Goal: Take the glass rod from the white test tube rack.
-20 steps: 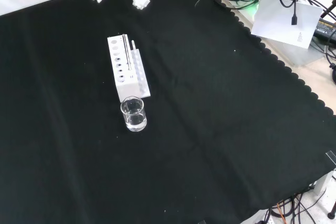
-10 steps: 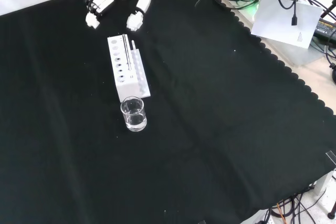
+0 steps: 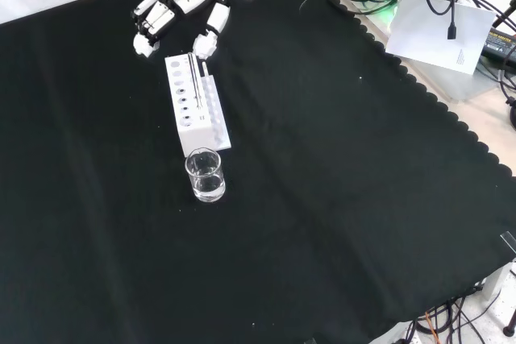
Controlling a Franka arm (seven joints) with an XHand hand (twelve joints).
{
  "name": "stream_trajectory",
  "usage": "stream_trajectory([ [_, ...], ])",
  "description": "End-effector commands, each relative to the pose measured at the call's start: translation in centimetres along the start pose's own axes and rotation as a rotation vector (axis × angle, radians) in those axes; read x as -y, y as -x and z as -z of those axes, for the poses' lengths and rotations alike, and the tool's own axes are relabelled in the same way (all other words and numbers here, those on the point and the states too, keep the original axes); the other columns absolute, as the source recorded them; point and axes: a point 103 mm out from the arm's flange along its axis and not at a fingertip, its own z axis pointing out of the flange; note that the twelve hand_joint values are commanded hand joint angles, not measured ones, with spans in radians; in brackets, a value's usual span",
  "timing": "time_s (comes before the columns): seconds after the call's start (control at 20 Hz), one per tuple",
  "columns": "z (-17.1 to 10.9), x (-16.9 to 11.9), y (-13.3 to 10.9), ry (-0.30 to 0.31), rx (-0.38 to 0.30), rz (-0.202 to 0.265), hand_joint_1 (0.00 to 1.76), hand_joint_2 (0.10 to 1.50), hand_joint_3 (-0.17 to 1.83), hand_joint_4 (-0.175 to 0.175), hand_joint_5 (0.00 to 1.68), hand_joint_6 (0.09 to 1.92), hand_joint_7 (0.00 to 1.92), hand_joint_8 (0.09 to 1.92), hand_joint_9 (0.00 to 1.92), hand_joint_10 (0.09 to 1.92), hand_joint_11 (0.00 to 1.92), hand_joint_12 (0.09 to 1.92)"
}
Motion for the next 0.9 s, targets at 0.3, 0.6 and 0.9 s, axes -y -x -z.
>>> stream_trajectory([
  [0.3,-2.6,-0.2,0.3,-0.016,0.006,-0.01,0.54,1.21,-0.06,-0.172,0.23,0.09,0.52,0.93,0.74,0.89,0.29,1.38],
  [0.6,-2.8,-0.2,-0.1,0.004,0.021,-0.001,0.59,1.23,-0.08,-0.174,0.32,0.09,0.81,0.99,0.94,0.97,0.44,1.35],
  [0.9,-3.1,-0.4,-0.8,0.015,0.028,0.013,0.63,1.25,-0.1,-0.173,0.43,0.09,0.97,1.0,1.07,0.97,0.5,1.33],
])
